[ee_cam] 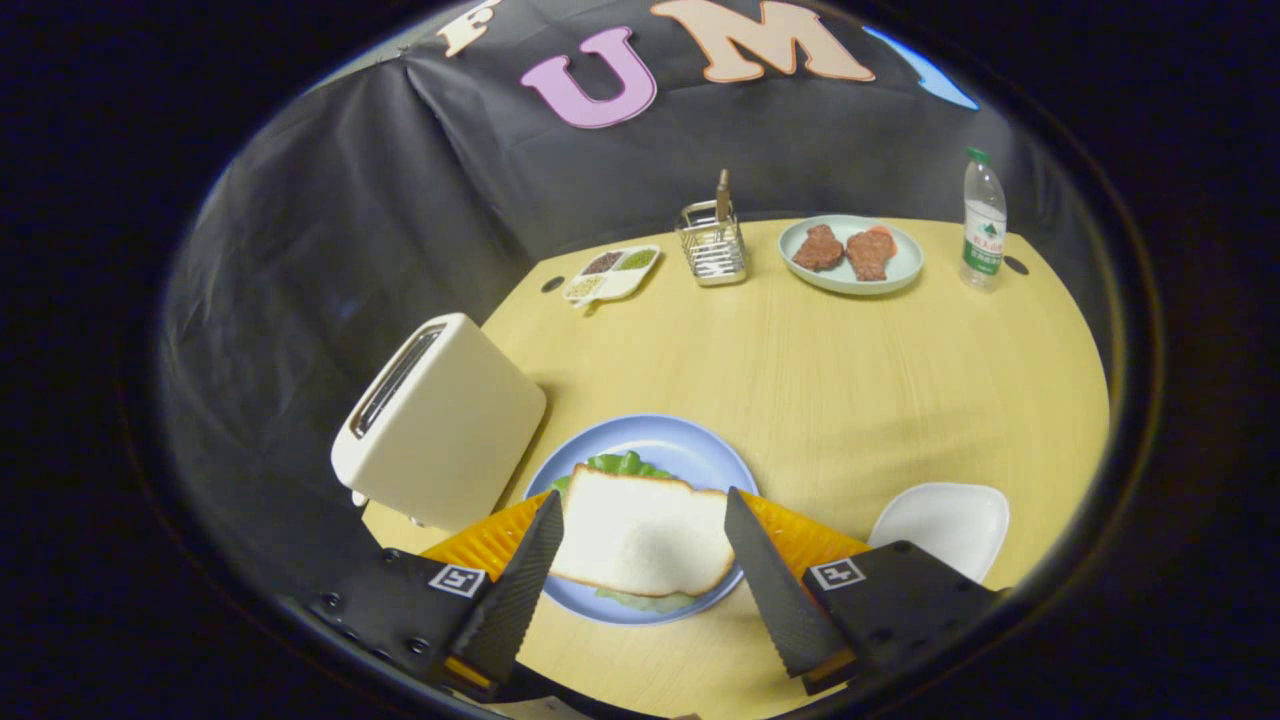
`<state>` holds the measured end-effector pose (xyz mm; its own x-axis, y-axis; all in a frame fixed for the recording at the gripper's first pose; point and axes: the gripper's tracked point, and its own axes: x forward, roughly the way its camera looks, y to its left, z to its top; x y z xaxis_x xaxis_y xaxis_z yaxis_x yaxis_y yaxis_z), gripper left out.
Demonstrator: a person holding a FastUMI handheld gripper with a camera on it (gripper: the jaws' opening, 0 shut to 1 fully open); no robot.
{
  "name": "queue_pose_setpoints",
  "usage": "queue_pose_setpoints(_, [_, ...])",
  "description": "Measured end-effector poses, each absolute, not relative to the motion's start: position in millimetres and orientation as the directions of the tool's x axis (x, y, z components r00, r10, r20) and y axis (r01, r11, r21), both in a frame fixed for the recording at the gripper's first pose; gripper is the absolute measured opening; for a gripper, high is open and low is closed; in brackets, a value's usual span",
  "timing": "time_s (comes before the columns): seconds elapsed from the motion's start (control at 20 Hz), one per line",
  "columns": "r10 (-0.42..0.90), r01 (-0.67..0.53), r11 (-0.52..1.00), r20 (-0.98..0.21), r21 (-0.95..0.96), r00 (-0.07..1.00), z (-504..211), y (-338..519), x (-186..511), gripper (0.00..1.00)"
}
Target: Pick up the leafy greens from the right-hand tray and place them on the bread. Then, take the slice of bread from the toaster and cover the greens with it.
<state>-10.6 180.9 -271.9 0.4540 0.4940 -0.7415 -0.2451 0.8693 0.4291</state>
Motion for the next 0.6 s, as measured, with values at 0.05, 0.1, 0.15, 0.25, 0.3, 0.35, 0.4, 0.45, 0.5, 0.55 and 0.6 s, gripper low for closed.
queue_pose_setpoints(0.05, [0.494,-0.252,0.869,-0.73,0.426,0.473,-264.8,178.5,-10.1,1.0])
queue_pose_setpoints(0.1, [0.496,-0.261,0.868,-0.713,0.422,0.495,-256.6,176.2,-9.8,1.0])
queue_pose_setpoints(0.15, [0.496,-0.271,0.868,-0.698,0.416,0.517,-247.1,173.4,-8.8,1.0])
queue_pose_setpoints(0.25, [0.486,-0.289,0.873,-0.653,0.393,0.58,-223.0,163.4,-5.0,1.0])
queue_pose_setpoints(0.3, [0.48,-0.297,0.876,-0.628,0.38,0.612,-209.0,157.3,-2.0,1.0])
queue_pose_setpoints(0.35, [0.47,-0.301,0.881,-0.603,0.365,0.645,-195.0,151.3,-0.6,1.0])
queue_pose_setpoints(0.4, [0.454,-0.299,0.889,-0.578,0.347,0.679,-179.9,142.9,1.9,1.0])
queue_pose_setpoints(0.45, [0.433,-0.29,0.898,-0.553,0.33,0.712,-165.2,133.3,5.7,1.0])
queue_pose_setpoints(0.5, [0.405,-0.276,0.91,-0.525,0.309,0.748,-150.1,121.7,10.9,1.0])
queue_pose_setpoints(0.55, [0.376,-0.26,0.922,-0.495,0.288,0.784,-135.0,108.3,15.2,1.0])
queue_pose_setpoints(0.6, [0.345,-0.24,0.933,-0.47,0.269,0.813,-120.8,94.4,18.8,1.0])
